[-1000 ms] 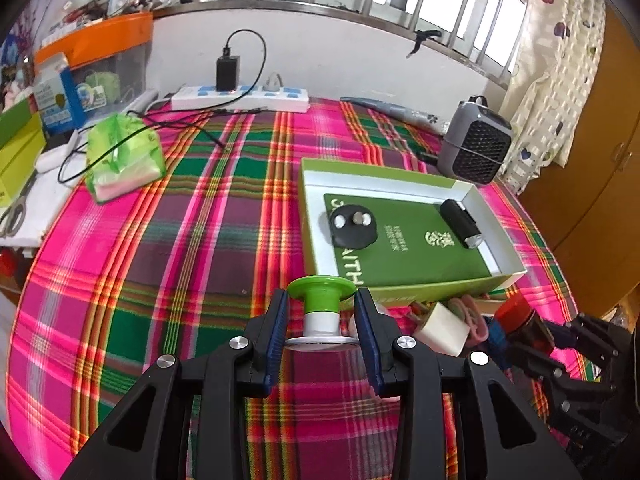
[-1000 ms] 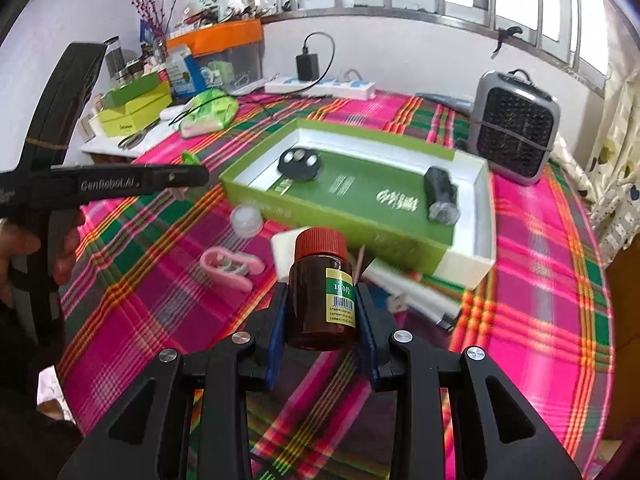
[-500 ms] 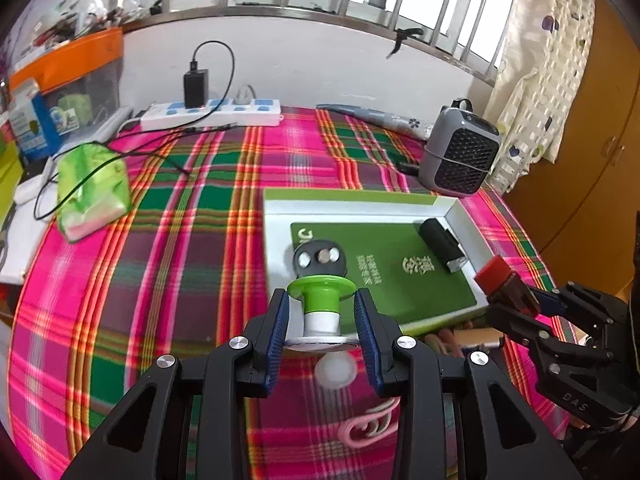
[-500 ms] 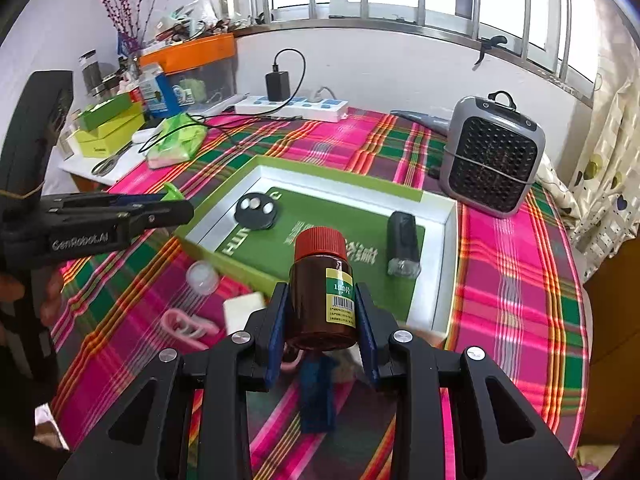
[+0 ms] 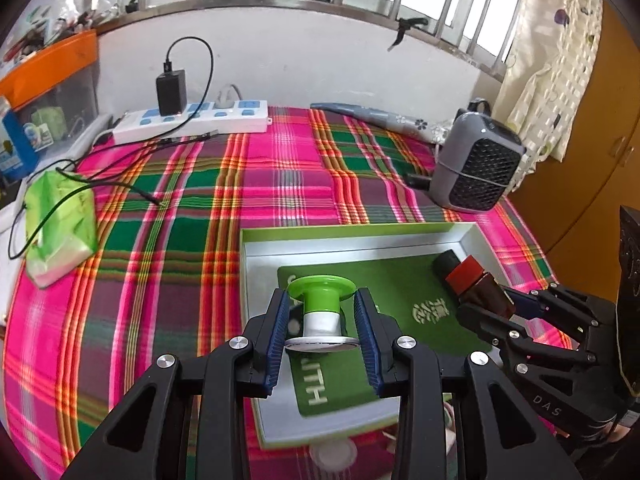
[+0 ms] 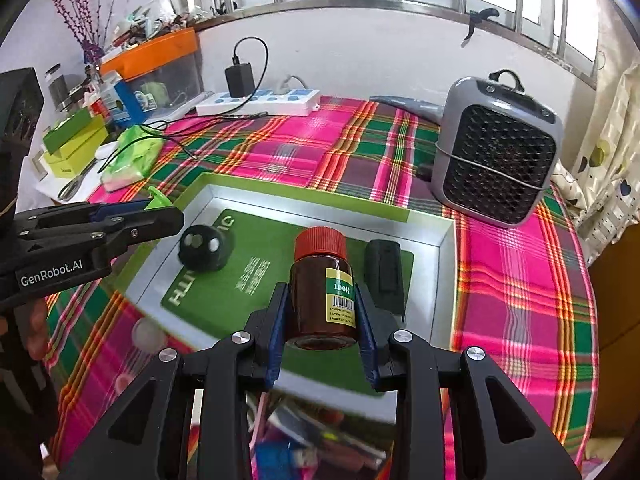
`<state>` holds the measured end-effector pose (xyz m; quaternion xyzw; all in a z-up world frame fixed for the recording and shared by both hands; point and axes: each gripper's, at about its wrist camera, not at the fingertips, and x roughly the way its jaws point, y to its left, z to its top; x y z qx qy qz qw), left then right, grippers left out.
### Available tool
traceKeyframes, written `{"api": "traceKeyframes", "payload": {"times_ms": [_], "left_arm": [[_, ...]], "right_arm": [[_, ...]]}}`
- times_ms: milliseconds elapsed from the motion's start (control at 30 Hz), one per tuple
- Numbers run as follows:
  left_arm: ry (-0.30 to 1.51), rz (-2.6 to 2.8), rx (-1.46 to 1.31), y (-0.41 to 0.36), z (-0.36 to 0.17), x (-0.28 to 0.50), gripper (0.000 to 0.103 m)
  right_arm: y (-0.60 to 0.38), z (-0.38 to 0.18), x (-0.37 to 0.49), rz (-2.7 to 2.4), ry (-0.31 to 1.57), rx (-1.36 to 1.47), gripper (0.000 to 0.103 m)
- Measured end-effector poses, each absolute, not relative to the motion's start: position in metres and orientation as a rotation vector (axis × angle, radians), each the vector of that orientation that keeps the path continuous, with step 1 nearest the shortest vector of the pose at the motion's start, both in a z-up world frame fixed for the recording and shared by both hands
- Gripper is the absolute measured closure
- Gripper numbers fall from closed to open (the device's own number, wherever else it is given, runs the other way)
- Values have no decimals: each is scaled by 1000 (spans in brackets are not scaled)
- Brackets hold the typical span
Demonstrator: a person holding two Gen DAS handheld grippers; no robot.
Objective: Organize rigid objects
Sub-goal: 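Carry suction holder in left tool while right tool carries bottle over green box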
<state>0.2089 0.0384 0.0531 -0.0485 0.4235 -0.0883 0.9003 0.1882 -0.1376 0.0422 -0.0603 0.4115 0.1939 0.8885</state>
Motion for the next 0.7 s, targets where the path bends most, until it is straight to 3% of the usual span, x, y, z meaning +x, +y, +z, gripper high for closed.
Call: {"api": "traceKeyframes", "payload": {"times_ms": [700], "left_arm": [[911, -161, -85, 39, 30, 254, 70]], "right_arm": [[-120, 16, 235, 401, 906, -162, 70]]}}
